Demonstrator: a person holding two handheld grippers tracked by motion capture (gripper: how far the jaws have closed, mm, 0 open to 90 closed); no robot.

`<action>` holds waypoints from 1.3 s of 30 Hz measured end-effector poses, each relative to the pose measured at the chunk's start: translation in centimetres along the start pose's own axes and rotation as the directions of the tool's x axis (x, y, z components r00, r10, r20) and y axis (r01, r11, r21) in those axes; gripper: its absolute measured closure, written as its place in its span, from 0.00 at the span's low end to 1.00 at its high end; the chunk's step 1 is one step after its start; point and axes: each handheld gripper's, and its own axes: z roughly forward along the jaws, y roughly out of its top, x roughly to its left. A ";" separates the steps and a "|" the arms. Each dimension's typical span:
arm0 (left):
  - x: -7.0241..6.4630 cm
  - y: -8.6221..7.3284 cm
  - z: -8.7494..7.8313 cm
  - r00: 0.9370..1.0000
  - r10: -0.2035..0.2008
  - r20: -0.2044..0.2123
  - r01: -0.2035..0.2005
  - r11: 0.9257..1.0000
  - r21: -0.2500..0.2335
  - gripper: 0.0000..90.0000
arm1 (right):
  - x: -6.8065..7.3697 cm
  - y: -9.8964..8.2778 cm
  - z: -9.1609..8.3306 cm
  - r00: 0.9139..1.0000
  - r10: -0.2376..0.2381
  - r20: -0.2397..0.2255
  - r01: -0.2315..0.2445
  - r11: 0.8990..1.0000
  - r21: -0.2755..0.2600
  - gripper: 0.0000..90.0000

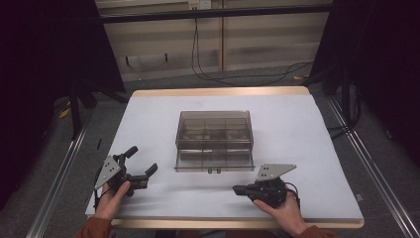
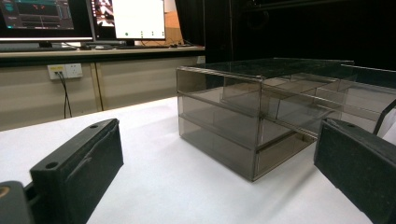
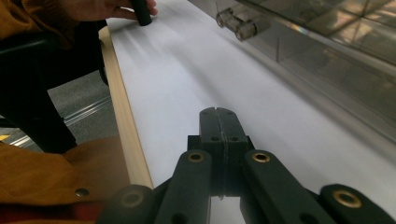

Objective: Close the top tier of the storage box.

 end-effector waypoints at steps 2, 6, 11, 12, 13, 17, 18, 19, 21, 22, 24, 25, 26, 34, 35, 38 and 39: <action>0.0 0.0 0.0 1.000 0.001 -0.001 -0.001 1.000 0.001 0.01 | 0.3 0.2 0.3 1.000 -0.017 -0.009 0.017 1.000 0.005 1.00; 0.0 0.0 0.0 1.000 -0.002 0.003 0.002 1.000 -0.004 0.01 | 0.7 0.5 0.9 0.999 -0.036 -0.019 0.036 0.999 0.014 1.00; -0.1 0.0 0.0 1.000 -0.007 0.005 0.007 1.000 -0.004 0.01 | 0.9 1.1 1.7 0.999 -0.049 -0.018 0.049 0.999 0.011 1.00; -0.1 0.0 0.0 1.000 -0.007 0.005 0.007 1.000 -0.004 0.01 | 0.8 1.3 1.8 0.999 -0.045 -0.019 0.046 0.999 0.007 1.00; 0.0 0.0 0.0 1.000 0.000 0.005 0.000 1.000 0.003 0.01 | 0.9 1.5 2.0 0.999 -0.044 -0.016 0.044 0.999 0.006 1.00; 0.0 0.0 0.0 1.000 0.001 0.004 -0.001 1.000 0.002 0.01 | 0.7 2.2 2.6 0.999 -0.053 -0.011 0.053 0.999 0.003 1.00; 0.0 0.0 0.0 1.000 -0.003 0.005 0.003 1.000 0.000 0.01 | 0.6 2.4 2.7 0.999 -0.052 -0.009 0.052 0.999 -0.002 1.00; 0.1 0.0 -0.1 1.000 0.002 0.003 -0.002 1.000 0.004 0.01 | 0.5 2.7 2.7 0.999 -0.052 -0.008 0.052 0.999 -0.010 1.00; -0.1 0.0 0.0 1.000 -0.009 0.003 0.009 1.000 -0.006 0.01 | 0.4 3.0 2.7 0.998 -0.056 -0.004 0.056 0.998 -0.018 1.00; -0.1 0.0 0.0 1.000 -0.009 0.003 0.009 1.000 -0.006 0.01 | 0.4 3.0 2.7 0.998 -0.056 -0.004 0.056 0.998 -0.018 1.00; 0.1 0.0 -0.1 1.000 0.000 0.003 0.000 1.000 0.003 0.01 | 0.4 3.2 2.8 0.998 -0.056 -0.001 0.056 0.998 -0.021 1.00; 0.0 0.0 -0.1 1.000 0.000 0.005 0.000 1.000 0.003 0.01 | 0.3 3.3 2.9 0.999 -0.054 -0.004 0.054 0.998 -0.023 1.00; 0.0 0.0 0.0 1.000 0.000 0.004 0.000 1.000 0.001 0.01 | 0.3 3.3 3.3 0.998 -0.058 -0.001 0.058 0.998 -0.015 1.00; 0.0 0.0 0.0 1.000 -0.009 -0.009 0.009 1.000 0.003 0.01 | -0.1 3.6 4.3 0.999 -0.053 0.001 0.053 0.998 -0.027 1.00; 0.1 0.0 0.0 1.000 0.000 -0.003 0.000 1.000 0.009 0.01 | -0.1 3.6 4.3 0.999 -0.053 0.001 0.053 0.998 -0.027 1.00; 0.1 0.0 0.0 1.000 0.004 0.000 -0.004 1.000 0.003 0.01 | -0.3 3.8 4.9 0.999 -0.052 -0.006 0.052 0.998 -0.023 1.00; -0.1 0.0 0.0 1.000 -0.009 0.003 0.009 1.000 -0.004 0.01 | -0.3 3.8 4.9 0.999 -0.052 -0.006 0.052 0.998 -0.023 1.00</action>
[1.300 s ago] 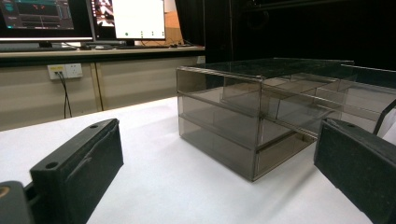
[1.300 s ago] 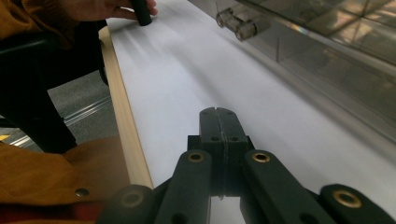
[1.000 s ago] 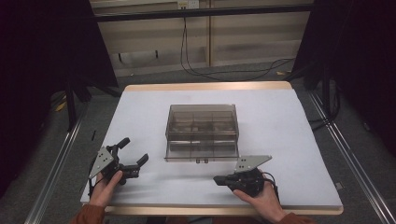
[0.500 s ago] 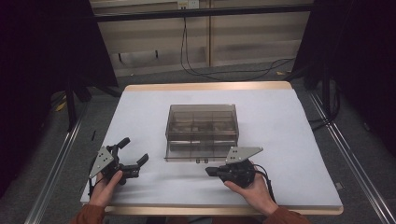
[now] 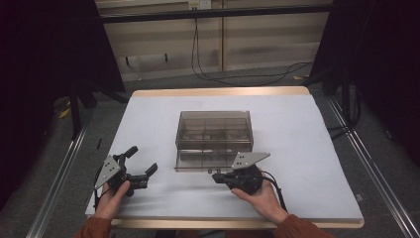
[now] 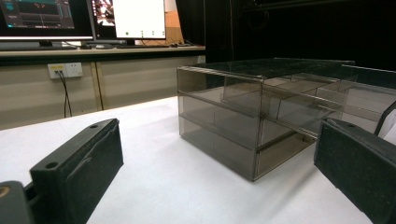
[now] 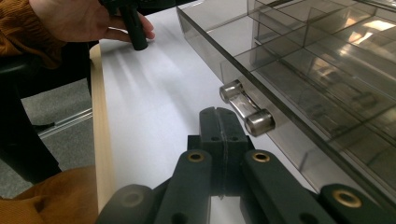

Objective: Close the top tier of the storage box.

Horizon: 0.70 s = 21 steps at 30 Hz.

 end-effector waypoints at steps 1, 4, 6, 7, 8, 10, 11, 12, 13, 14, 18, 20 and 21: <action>0.1 0.0 -0.1 1.000 0.007 -0.001 -0.007 1.000 0.002 0.01 | 0.0 0.1 0.1 1.000 -0.004 0.006 0.004 1.000 0.001 1.00; 0.1 0.0 -0.1 1.000 0.007 -0.002 -0.007 1.000 0.003 0.01 | -0.1 0.0 0.1 1.000 -0.006 0.009 0.006 1.000 0.004 1.00; 0.0 0.0 0.0 1.000 0.002 -0.001 -0.002 1.000 0.001 0.01 | -0.1 0.0 0.2 1.000 0.000 0.005 0.000 1.000 0.005 1.00; 0.0 0.0 0.0 1.000 0.002 -0.001 -0.002 1.000 0.001 0.01 | -0.1 0.0 0.2 1.000 0.000 0.005 0.000 1.000 0.005 1.00; 0.0 0.0 0.0 1.000 0.002 -0.001 -0.002 1.000 0.002 0.01 | -0.1 0.0 0.2 1.000 -0.002 0.008 0.002 1.000 0.006 1.00; 0.1 0.0 0.0 1.000 0.004 -0.003 -0.004 1.000 0.003 0.01 | -0.1 0.0 0.4 1.000 -0.002 0.008 0.002 1.000 0.008 1.00; 0.1 0.0 0.0 1.000 0.004 -0.003 -0.004 1.000 0.004 0.01 | -0.1 0.0 0.4 1.000 0.001 0.009 -0.001 1.000 0.008 1.00; 0.1 0.0 0.0 1.000 0.004 -0.003 -0.004 1.000 0.004 0.01 | -0.1 0.0 0.4 1.000 0.001 0.009 -0.001 1.000 0.008 1.00; 0.1 0.0 0.0 1.000 -0.002 -0.004 0.002 1.000 0.000 0.01 | -0.1 0.0 0.4 1.000 0.001 0.007 -0.001 1.000 0.003 1.00; 0.1 0.0 -0.1 1.000 0.010 -0.003 -0.010 1.000 0.008 0.01 | -0.1 0.0 0.5 1.000 -0.001 0.007 0.001 1.000 0.002 1.00; 0.1 0.0 0.0 1.000 0.008 -0.004 -0.008 1.000 0.004 0.01 | 0.0 0.0 0.5 1.000 -0.005 0.007 0.005 1.000 0.003 1.00; 0.0 0.0 0.0 1.000 0.005 -0.001 -0.005 1.000 0.003 0.01 | 0.0 0.0 0.5 1.000 -0.005 0.009 0.005 1.000 0.002 1.00; 0.0 0.0 0.0 1.000 0.005 -0.001 -0.005 1.000 0.003 0.01 | 0.0 0.0 0.5 1.000 -0.005 0.009 0.005 1.000 0.002 1.00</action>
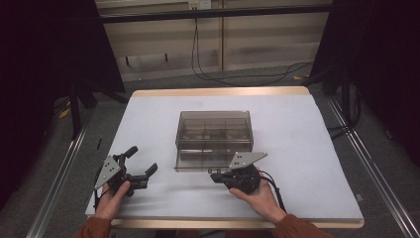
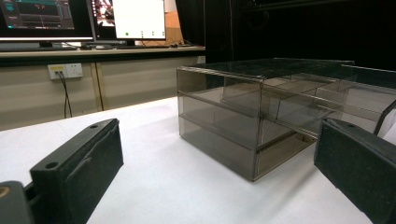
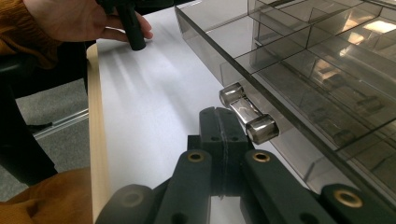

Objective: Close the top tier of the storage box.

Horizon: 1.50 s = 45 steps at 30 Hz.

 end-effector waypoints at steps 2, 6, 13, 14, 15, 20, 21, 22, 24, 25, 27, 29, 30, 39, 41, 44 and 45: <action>0.0 0.0 0.0 1.000 -0.003 0.002 0.003 1.000 -0.001 0.01 | 0.0 0.0 0.0 1.000 -0.001 0.003 0.001 1.000 -0.002 1.00; 0.0 0.0 0.0 1.000 -0.004 0.002 0.004 1.000 -0.001 0.01 | 0.0 0.0 0.2 1.000 -0.003 0.009 0.003 1.000 -0.012 1.00; 0.0 0.0 0.0 1.000 -0.004 0.003 0.004 1.000 -0.001 0.01 | 0.0 0.0 0.2 1.000 0.005 0.016 -0.005 1.000 -0.014 1.00; 0.0 0.0 0.0 1.000 -0.003 0.002 0.003 1.000 -0.001 0.01 | 0.0 0.0 0.2 1.000 0.004 0.017 -0.004 1.000 -0.014 1.00; 0.0 0.0 0.0 1.000 0.000 0.000 0.000 1.000 0.000 0.01 | 0.0 0.0 0.2 1.000 0.000 0.017 0.000 1.000 -0.015 1.00; 0.0 0.0 0.0 1.000 -0.003 0.002 0.003 1.000 -0.001 0.01 | 0.0 0.0 0.2 1.000 0.002 0.014 -0.002 1.000 -0.016 1.00; 0.0 0.0 0.0 1.000 -0.003 0.002 0.003 1.000 -0.001 0.01 | 0.0 0.0 0.2 1.000 0.005 0.016 -0.005 1.000 -0.017 1.00; 0.0 0.0 0.0 1.000 -0.002 0.002 0.002 1.000 -0.001 0.01 | -0.1 0.0 0.2 1.000 0.003 0.017 -0.003 1.000 -0.019 1.00; 0.0 0.0 0.0 1.000 -0.001 0.001 0.001 1.000 -0.001 0.01 | -0.1 0.0 0.2 1.000 0.007 0.021 -0.007 1.000 -0.020 1.00; 0.0 0.0 0.0 1.000 -0.003 0.002 0.003 1.000 -0.001 0.01 | -0.1 0.1 0.2 1.000 0.008 0.021 -0.007 1.000 -0.021 1.00; 0.0 0.0 0.0 1.000 -0.003 0.002 0.003 1.000 -0.001 0.01 | -0.2 0.1 0.2 1.000 0.007 0.024 -0.007 1.000 -0.021 1.00; 0.0 0.0 0.0 1.000 -0.002 0.002 0.002 1.000 -0.001 0.01 | -0.2 0.1 0.2 1.000 0.010 0.028 -0.009 1.000 -0.022 1.00; 0.0 0.0 0.0 1.000 -0.003 0.002 0.003 1.000 0.000 0.01 | -0.3 0.1 0.3 1.000 0.016 0.024 -0.015 1.000 -0.026 1.00; 0.0 0.0 0.0 1.000 0.002 0.000 -0.002 1.000 0.000 0.01 | -0.7 0.4 0.5 0.999 0.024 0.026 -0.023 0.999 -0.026 1.00; 0.0 0.0 0.0 1.000 -0.002 0.002 0.002 1.000 0.000 0.01 | -0.7 0.4 0.5 0.999 0.026 0.027 -0.025 0.999 -0.026 1.00; 0.0 0.0 0.0 1.000 0.000 -0.001 0.000 1.000 0.000 0.01 | -0.8 0.5 0.6 0.999 0.024 0.028 -0.023 0.999 -0.030 1.00; 0.0 0.0 0.0 1.000 0.001 0.000 -0.001 1.000 0.000 0.01 | -0.8 0.5 0.6 0.999 0.027 0.030 -0.026 0.999 -0.028 1.00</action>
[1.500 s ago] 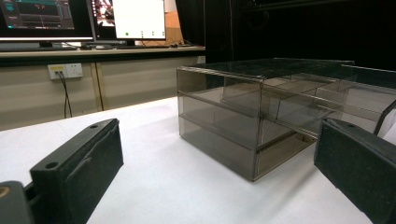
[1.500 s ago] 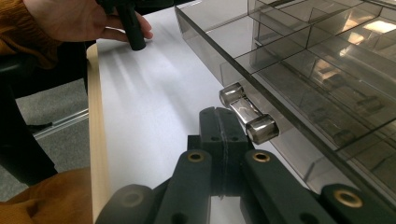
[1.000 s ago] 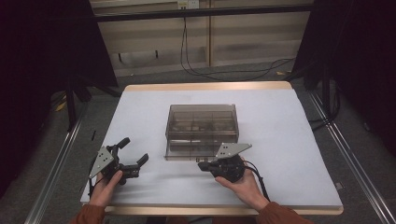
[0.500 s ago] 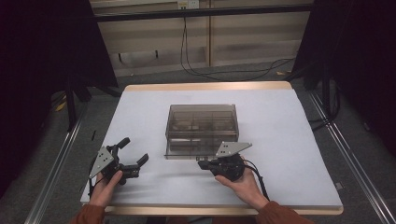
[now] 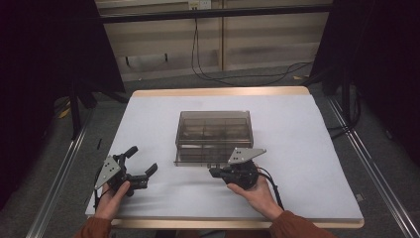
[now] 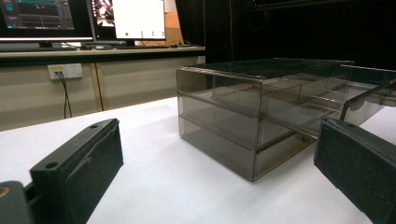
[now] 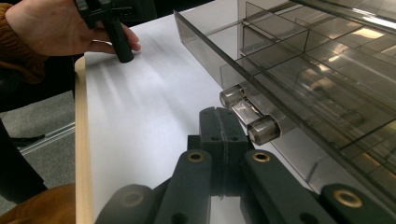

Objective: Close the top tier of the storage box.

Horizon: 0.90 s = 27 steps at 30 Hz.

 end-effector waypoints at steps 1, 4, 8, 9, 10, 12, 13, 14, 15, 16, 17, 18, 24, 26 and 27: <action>0.0 0.0 0.0 1.000 0.000 0.000 0.000 1.000 0.000 0.01 | -0.1 0.0 0.0 1.000 -0.003 0.000 0.003 1.000 -0.003 1.00; 0.0 0.0 0.0 1.000 0.000 0.000 0.000 1.000 0.000 0.01 | -0.1 0.1 0.1 1.000 0.001 -0.002 -0.001 1.000 -0.003 1.00; 0.0 0.0 0.0 1.000 -0.001 -0.002 0.001 1.000 -0.002 0.01 | -0.1 0.1 0.1 1.000 0.000 -0.001 0.000 1.000 -0.003 1.00; 0.0 0.0 0.0 1.000 0.000 0.000 0.000 1.000 0.000 0.01 | -0.2 0.1 0.1 1.000 -0.002 -0.001 0.002 1.000 -0.003 1.00; 0.0 0.0 0.0 1.000 0.000 0.000 0.000 1.000 0.000 0.01 | -0.2 0.1 0.1 1.000 -0.002 0.002 0.002 1.000 -0.004 1.00; 0.0 0.0 0.0 1.000 -0.003 0.002 0.003 1.000 0.000 0.01 | -0.3 0.1 0.1 1.000 0.000 0.003 0.000 1.000 -0.007 1.00; 0.0 0.0 0.0 1.000 -0.004 0.002 0.004 1.000 -0.001 0.01 | -0.3 0.1 0.1 1.000 -0.003 0.004 0.003 1.000 -0.006 1.00; 0.0 0.0 0.0 1.000 -0.004 0.002 0.004 1.000 -0.001 0.01 | -0.4 0.1 0.1 1.000 -0.002 0.005 0.003 1.000 -0.006 1.00; 0.0 0.0 0.0 1.000 -0.004 0.002 0.004 1.000 -0.001 0.01 | -0.4 0.2 0.1 1.000 0.000 0.007 0.000 1.000 -0.007 1.00; 0.0 0.0 0.0 1.000 -0.004 0.002 0.004 1.000 -0.001 0.01 | -0.4 0.2 0.1 1.000 0.001 0.008 -0.001 1.000 -0.007 1.00; 0.0 0.0 0.0 1.000 -0.004 0.002 0.004 1.000 -0.001 0.01 | -0.4 0.2 0.2 1.000 0.001 0.007 -0.001 1.000 -0.007 1.00; 0.0 0.0 0.0 1.000 -0.004 0.002 0.004 1.000 -0.001 0.01 | -0.5 0.2 0.2 1.000 -0.001 0.007 0.001 1.000 -0.008 1.00; 0.0 0.0 0.0 1.000 -0.004 0.002 0.004 1.000 -0.001 0.01 | -0.8 0.2 0.3 1.000 0.003 0.016 -0.003 1.000 0.004 1.00; 0.0 0.0 0.0 1.000 -0.004 0.002 0.004 1.000 -0.001 0.01 | -0.9 0.2 0.3 1.000 0.001 0.021 -0.001 1.000 0.002 1.00; 0.0 0.0 0.0 1.000 -0.004 0.002 0.004 1.000 -0.001 0.01 | -0.9 0.2 0.3 1.000 0.001 0.021 -0.001 1.000 0.002 1.00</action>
